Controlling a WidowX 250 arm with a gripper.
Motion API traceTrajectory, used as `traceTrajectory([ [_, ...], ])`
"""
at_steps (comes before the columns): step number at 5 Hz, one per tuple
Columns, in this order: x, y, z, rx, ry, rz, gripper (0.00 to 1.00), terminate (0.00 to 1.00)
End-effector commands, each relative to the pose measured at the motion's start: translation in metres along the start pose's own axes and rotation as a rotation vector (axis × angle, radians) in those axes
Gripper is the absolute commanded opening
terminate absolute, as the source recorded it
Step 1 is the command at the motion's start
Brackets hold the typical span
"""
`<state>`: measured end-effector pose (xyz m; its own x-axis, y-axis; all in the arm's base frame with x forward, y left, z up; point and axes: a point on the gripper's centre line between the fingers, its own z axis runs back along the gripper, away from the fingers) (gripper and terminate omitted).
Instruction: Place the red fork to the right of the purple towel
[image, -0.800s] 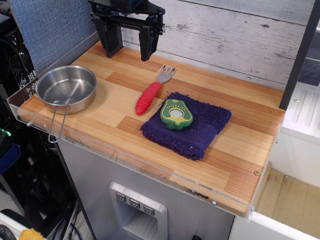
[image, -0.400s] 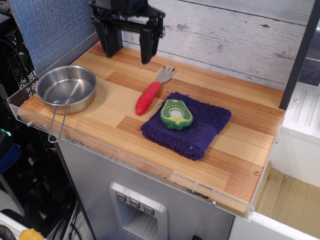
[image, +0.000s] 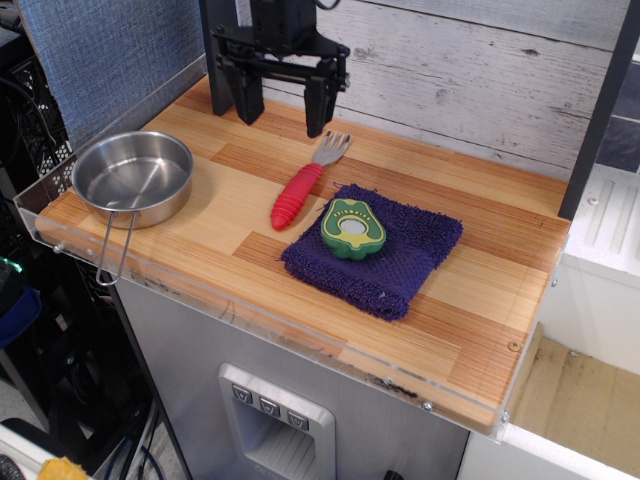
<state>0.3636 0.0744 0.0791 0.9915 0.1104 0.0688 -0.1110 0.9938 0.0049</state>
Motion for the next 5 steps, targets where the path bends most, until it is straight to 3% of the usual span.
traceTrajectory([
  [1,0.013,0.001,-0.014,0.078,-0.019,-0.052,1.0,0.0],
  [5,0.01,0.0,-0.056,0.115,0.08,-0.055,1.0,0.0],
])
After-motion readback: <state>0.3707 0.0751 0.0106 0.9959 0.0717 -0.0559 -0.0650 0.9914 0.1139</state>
